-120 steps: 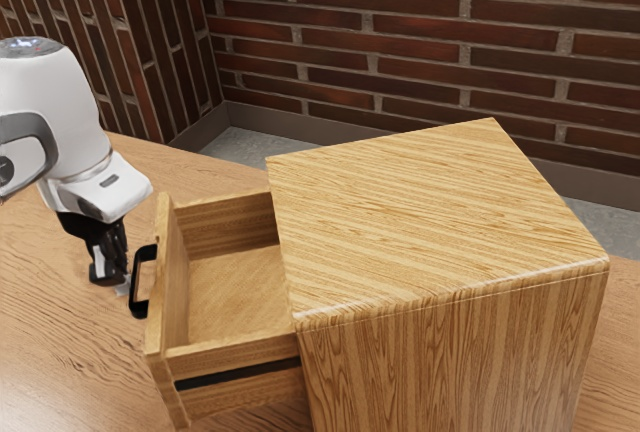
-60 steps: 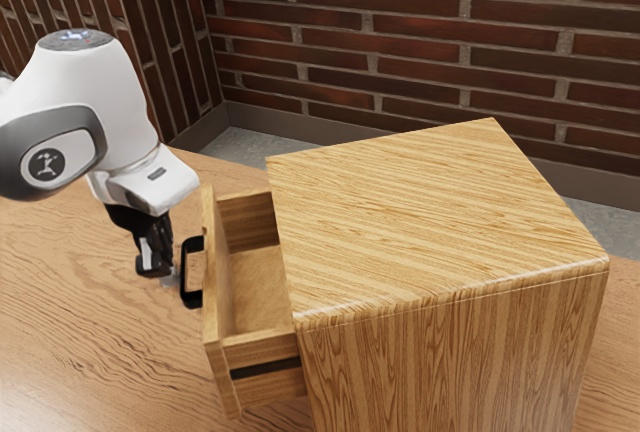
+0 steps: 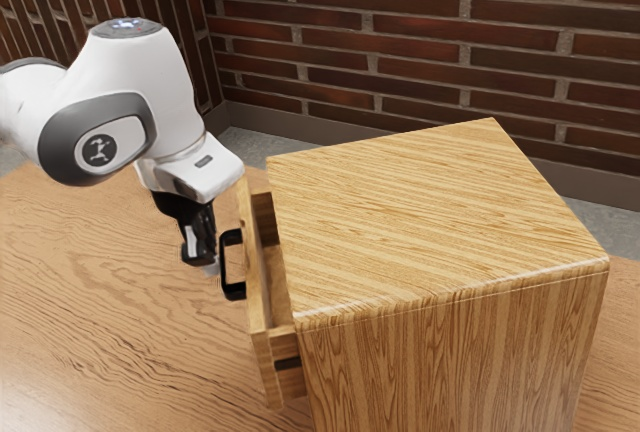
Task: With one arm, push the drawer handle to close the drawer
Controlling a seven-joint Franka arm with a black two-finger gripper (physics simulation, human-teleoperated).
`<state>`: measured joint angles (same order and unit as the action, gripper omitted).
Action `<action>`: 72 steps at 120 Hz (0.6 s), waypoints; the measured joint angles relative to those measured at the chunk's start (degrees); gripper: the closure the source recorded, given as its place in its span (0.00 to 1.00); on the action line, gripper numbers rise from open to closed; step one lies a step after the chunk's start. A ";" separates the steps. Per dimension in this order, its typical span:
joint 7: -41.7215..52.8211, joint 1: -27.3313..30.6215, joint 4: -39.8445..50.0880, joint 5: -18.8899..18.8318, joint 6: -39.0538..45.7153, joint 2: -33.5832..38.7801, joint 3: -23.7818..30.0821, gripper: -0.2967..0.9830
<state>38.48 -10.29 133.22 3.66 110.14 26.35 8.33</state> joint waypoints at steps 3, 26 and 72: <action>-0.01 0.00 -0.43 0.04 0.06 -0.47 0.07 0.85; -0.18 0.00 -4.31 0.42 0.28 -4.34 1.26 0.85; -0.24 1.50 -8.84 1.06 -0.33 -9.12 3.04 0.74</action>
<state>38.25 -8.79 124.38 4.72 109.81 17.24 11.37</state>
